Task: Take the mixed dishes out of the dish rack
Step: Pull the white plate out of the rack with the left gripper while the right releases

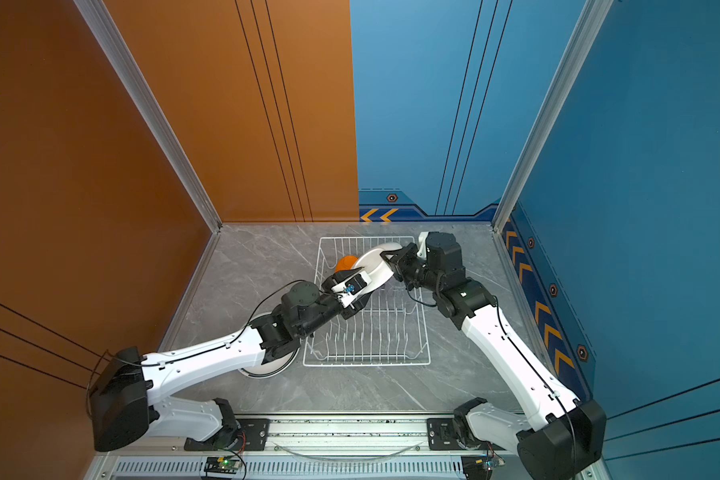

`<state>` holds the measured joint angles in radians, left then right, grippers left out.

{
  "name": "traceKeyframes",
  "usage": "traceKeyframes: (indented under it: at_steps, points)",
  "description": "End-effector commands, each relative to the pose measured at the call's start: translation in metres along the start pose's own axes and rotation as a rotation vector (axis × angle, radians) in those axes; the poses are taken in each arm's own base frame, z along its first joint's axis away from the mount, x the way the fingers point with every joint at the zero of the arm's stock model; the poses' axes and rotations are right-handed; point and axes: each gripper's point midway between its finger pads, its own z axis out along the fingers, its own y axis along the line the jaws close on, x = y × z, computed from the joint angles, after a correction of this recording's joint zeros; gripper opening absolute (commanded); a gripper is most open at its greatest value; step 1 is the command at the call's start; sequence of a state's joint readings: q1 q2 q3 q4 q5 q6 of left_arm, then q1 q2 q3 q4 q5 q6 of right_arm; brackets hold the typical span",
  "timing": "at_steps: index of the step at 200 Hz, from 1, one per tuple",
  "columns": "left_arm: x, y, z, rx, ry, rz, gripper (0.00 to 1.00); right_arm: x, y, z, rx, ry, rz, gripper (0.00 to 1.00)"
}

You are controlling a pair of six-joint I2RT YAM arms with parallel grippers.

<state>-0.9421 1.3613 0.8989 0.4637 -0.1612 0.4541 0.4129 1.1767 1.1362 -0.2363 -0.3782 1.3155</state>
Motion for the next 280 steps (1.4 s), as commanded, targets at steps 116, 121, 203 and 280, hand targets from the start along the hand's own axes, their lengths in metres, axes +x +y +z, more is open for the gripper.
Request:
traceKeyframes:
  at_steps: [116,121,203,280]
  points:
    - [-0.01,0.01,0.016,-0.133,0.014,0.239,0.34,0.008,0.02,0.007,-0.047,0.054,0.05,0.0]
    - [-0.009,0.01,0.017,-0.136,0.018,0.246,0.33,0.008,0.019,0.008,-0.045,0.057,0.053,0.0]
    - [-0.01,0.002,0.029,-0.247,0.039,0.376,0.1,0.014,0.022,0.022,-0.079,0.11,0.092,0.0]
    - [-0.009,0.003,0.025,-0.251,0.031,0.379,0.04,0.009,0.019,0.02,-0.092,0.092,0.101,0.09]
